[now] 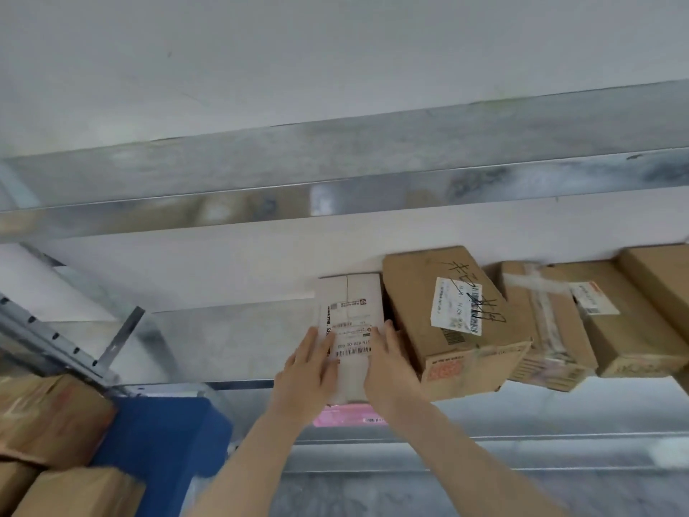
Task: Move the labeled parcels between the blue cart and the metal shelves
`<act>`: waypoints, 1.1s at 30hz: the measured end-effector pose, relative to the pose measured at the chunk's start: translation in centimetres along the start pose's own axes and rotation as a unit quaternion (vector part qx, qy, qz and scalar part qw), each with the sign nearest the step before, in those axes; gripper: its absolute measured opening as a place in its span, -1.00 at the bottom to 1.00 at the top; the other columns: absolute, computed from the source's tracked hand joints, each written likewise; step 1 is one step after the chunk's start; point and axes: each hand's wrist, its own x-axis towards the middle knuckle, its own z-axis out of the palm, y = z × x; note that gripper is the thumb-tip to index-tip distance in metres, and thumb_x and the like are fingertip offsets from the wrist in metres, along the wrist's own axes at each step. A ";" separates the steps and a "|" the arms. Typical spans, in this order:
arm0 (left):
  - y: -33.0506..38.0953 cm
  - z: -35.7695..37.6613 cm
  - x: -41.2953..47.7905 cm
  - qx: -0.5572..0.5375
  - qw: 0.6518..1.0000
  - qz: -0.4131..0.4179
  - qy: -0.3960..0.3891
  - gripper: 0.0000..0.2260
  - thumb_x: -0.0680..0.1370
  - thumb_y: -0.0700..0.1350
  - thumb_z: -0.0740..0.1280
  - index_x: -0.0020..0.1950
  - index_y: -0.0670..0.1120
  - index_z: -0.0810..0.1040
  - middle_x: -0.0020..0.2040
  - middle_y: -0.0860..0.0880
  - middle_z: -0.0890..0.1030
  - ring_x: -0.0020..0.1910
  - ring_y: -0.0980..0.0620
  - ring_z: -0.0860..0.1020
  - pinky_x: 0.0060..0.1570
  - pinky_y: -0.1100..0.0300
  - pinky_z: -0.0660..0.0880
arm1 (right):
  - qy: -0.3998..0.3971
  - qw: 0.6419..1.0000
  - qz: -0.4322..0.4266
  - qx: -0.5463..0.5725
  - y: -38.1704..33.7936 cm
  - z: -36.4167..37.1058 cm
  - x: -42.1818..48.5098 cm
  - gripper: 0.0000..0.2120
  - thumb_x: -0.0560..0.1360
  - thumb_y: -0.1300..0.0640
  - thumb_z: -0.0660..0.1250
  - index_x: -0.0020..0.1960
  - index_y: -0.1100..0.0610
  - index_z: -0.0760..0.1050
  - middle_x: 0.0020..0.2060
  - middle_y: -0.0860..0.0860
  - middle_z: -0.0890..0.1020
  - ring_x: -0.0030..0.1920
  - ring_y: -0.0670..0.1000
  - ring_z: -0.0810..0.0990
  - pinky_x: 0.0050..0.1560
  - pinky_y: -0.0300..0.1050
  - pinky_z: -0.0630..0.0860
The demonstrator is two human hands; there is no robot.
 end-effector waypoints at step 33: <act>-5.9 -15.6 -25.3 -0.005 0.926 -0.251 0.283 -0.48 0.56 0.12 0.17 0.52 0.12 0.16 0.56 0.15 0.04 0.36 -0.14 0.33 0.33 0.00 0.31 | -0.164 0.900 -0.380 0.137 -21.2 4.5 -9.5 -0.55 0.61 0.03 0.14 0.48 -0.11 0.20 0.54 -0.13 0.02 0.37 0.03 0.37 0.10 -0.14 0.39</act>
